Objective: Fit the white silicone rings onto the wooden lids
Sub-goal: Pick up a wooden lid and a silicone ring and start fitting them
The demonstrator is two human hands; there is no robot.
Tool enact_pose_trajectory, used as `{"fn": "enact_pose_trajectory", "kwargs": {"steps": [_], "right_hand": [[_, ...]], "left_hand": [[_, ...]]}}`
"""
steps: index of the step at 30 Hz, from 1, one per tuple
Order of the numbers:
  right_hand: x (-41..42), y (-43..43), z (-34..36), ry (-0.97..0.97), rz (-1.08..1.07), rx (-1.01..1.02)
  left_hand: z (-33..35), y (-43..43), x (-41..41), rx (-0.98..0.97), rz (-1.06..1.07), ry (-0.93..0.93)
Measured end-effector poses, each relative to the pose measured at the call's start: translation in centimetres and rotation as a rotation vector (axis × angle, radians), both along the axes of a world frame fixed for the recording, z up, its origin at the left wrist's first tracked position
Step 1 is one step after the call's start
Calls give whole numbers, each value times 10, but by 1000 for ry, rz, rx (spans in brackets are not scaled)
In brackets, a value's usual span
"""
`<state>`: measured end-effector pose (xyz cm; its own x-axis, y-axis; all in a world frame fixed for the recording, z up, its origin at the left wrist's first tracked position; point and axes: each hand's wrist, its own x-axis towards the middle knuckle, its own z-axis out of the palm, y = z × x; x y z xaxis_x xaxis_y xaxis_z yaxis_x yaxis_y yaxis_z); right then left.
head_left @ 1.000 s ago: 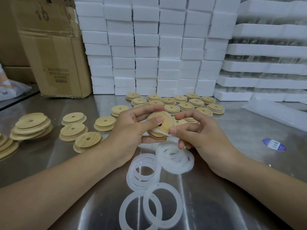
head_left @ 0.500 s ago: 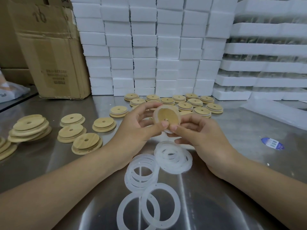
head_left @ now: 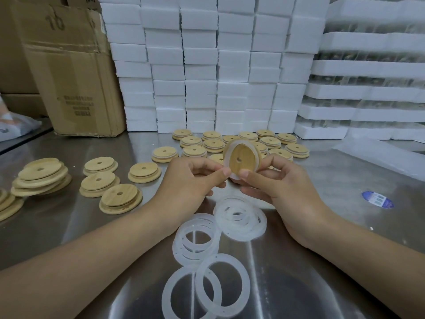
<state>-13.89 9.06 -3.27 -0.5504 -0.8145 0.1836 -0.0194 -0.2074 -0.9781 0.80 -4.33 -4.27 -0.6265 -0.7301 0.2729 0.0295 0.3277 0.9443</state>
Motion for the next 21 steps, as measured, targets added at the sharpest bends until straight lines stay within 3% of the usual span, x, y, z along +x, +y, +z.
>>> {"fn": "enact_pose_trajectory", "kwargs": {"steps": [9, 15, 21], "right_hand": [[3, 1, 3, -40, -12, -28], [7, 0, 5, -10, 46, 22], [6, -2, 6, 70, 67, 76]], "left_hand": [[2, -1, -1, 34, 3, -21], [2, -5, 1, 242, 21, 136], [3, -8, 2, 290, -13, 140]]}}
